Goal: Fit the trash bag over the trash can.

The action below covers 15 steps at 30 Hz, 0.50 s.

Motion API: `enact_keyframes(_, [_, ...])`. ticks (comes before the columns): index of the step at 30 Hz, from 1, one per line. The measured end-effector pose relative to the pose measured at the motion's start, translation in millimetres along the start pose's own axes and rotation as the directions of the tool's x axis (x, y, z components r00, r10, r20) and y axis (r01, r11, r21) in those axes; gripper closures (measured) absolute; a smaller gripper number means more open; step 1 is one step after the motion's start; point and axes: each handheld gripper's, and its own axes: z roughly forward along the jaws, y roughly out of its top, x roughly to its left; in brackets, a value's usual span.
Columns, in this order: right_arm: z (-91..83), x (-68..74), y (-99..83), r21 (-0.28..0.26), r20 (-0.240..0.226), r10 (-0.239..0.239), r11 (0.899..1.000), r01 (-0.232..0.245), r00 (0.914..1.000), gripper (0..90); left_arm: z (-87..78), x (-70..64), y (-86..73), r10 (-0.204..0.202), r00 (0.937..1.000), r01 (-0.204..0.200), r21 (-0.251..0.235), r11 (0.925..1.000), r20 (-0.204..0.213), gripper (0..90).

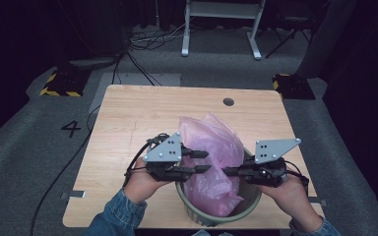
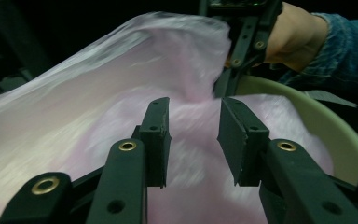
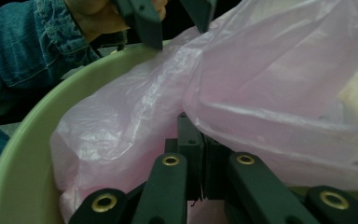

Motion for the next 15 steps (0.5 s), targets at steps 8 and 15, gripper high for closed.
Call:
enact_keyframes(8, [5.9,4.4,1.1,0.006,-0.011,-0.005,1.000,0.005,0.9999,85.6,19.7,-1.5,7.1,-0.008,0.9996,0.006,0.059,0.9982,0.026,65.0])
enact_keyframes(15, [7.7,7.9,0.3,0.014,-0.011,-0.015,1.000,0.015,0.9998,83.4,22.9,-4.2,2.8,-0.006,0.9997,0.004,0.080,0.9968,0.025,87.4])
